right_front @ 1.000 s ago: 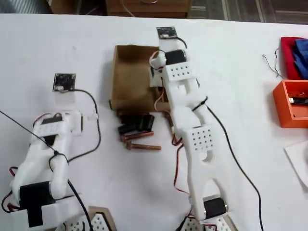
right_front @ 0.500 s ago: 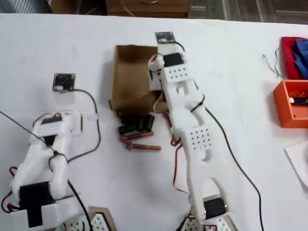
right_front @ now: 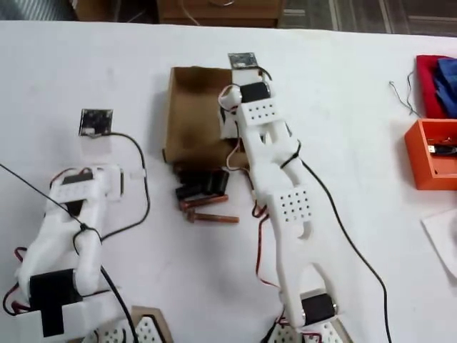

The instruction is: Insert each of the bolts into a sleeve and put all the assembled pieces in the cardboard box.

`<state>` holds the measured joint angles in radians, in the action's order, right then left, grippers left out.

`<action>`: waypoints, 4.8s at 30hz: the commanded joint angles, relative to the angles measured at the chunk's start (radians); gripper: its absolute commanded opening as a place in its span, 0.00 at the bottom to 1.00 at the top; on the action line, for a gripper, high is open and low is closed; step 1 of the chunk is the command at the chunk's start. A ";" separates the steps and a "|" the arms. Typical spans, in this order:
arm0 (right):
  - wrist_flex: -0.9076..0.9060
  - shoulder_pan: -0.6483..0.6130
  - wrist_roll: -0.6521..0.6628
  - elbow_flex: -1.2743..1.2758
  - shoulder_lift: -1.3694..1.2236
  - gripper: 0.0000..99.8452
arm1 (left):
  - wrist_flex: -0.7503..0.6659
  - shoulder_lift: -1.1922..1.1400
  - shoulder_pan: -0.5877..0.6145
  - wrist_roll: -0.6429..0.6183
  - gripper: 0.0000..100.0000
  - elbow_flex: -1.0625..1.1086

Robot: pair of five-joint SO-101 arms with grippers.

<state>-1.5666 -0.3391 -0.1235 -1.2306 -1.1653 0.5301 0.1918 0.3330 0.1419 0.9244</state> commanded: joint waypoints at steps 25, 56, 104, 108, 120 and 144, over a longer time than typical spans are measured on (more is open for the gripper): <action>-0.196 0.117 0.003 -0.437 0.170 0.01 | -0.015 0.005 -0.008 -0.008 0.04 -0.036; 0.291 -0.222 0.199 1.438 1.089 0.12 | -0.014 0.005 0.150 -0.166 0.04 -0.059; 0.286 -0.229 -0.115 1.119 0.717 0.11 | -0.014 0.005 0.135 -0.163 0.04 -0.054; 0.283 -0.231 -0.115 1.122 0.710 0.11 | -0.014 0.005 0.135 -0.163 0.04 -0.054; 0.222 -0.236 -0.115 1.100 0.794 0.11 | -0.014 0.005 0.135 -0.163 0.04 -0.054; 0.283 -0.226 -0.391 1.099 0.651 0.11 | -0.014 0.005 0.135 -0.163 0.04 -0.054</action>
<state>-1.2935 -0.5646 -0.5071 -0.1059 -0.4994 0.5301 0.1918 0.4726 -0.0146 0.9014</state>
